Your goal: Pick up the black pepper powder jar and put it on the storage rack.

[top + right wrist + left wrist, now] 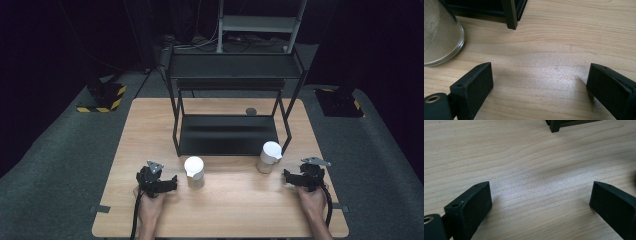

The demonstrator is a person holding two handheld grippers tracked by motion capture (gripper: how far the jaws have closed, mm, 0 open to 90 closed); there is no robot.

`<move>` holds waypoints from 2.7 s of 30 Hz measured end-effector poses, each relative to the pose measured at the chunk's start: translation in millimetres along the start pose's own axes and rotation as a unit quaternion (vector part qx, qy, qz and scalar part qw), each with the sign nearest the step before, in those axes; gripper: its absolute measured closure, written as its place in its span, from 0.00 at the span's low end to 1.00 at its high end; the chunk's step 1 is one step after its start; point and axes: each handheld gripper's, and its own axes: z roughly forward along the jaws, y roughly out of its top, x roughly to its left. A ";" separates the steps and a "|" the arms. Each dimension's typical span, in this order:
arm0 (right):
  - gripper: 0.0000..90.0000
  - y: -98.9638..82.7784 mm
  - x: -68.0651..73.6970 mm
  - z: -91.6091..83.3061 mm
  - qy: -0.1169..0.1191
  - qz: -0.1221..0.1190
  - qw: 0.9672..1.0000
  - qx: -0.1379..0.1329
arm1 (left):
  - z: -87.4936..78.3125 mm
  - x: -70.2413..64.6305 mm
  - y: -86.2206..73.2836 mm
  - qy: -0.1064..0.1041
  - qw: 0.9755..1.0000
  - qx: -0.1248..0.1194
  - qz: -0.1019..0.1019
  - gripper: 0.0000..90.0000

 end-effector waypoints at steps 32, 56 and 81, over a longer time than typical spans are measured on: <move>0.07 -0.2 1.1 -0.1 -0.002 -0.001 1.000 0.000 | -24.3 5.4 -8.7 -0.124 0.990 -0.014 0.061 0.01; 0.08 -0.3 1.2 -0.1 -0.002 -0.001 1.000 -0.001 | -9.4 -26.5 6.2 -0.170 0.981 -0.054 0.069 0.11; 0.08 -0.4 1.4 -0.3 -0.002 0.000 1.000 -0.001 | -5.1 -42.7 5.0 -0.142 0.985 -0.079 0.063 0.30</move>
